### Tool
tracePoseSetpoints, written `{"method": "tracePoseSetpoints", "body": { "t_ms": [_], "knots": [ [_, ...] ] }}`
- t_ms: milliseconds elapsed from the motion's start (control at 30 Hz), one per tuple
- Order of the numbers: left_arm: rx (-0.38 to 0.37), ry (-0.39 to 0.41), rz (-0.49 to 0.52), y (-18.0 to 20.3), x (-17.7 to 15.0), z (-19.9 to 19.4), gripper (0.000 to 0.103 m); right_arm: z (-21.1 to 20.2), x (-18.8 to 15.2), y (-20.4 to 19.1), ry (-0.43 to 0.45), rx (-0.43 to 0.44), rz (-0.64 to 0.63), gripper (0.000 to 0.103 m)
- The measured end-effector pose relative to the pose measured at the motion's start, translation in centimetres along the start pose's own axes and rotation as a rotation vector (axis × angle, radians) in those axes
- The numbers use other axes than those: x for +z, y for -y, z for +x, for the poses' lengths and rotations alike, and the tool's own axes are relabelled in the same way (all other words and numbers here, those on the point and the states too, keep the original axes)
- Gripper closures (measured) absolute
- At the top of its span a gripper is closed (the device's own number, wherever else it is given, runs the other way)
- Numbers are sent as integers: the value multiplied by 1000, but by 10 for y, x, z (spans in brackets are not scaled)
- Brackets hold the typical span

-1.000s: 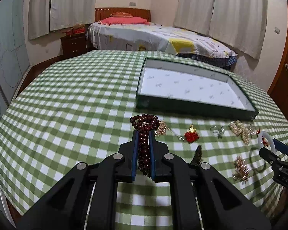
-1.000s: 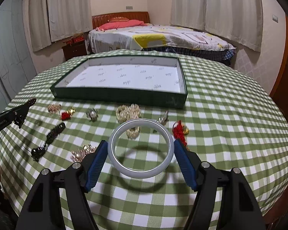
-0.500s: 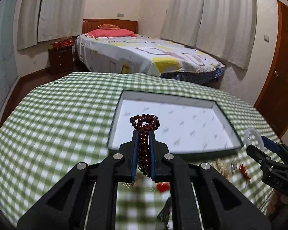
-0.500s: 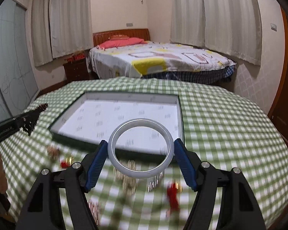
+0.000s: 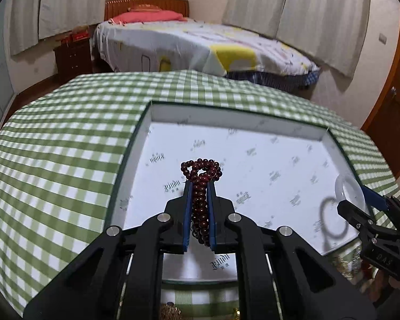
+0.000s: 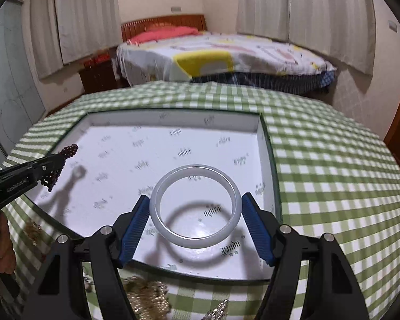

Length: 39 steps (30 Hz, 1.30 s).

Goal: Organize jewelry
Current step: 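Carry the bead bracelet into the green box and open the left gripper, then grasp the black tassel pendant with the left gripper while the right grasps the pearl brooch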

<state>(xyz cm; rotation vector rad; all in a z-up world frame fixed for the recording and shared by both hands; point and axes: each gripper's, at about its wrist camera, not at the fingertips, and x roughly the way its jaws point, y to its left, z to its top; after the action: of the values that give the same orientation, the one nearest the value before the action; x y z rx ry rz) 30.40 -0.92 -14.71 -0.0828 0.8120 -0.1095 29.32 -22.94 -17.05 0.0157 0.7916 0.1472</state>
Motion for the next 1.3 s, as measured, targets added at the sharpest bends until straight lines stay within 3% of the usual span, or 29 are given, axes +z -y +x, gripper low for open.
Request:
{"method": "tracePoseSetpoints", "body": {
  "t_ms": [300,367,533,633,1033,1167,1300],
  "knots": [
    [24,-60,14,0,-8,24,90,17,-1,-1,-59,-9,-22,34],
    [29,-71,11,0,-8,27,81,17,-2,-1,-62,-9,-25,34],
    [32,-71,21,3,-7,32,70,17,-2,0,-63,-7,-29,34],
    [34,-72,36,6,-6,36,57,17,-2,0,-60,0,-27,33],
    [11,-69,33,4,-7,35,46,13,-4,-1,-46,4,-18,31],
    [15,-50,49,10,-9,27,36,-2,-4,-2,0,-10,-2,31],
    [14,-5,42,10,-11,4,34,-25,-7,-4,53,-19,0,31]
  ]
}}
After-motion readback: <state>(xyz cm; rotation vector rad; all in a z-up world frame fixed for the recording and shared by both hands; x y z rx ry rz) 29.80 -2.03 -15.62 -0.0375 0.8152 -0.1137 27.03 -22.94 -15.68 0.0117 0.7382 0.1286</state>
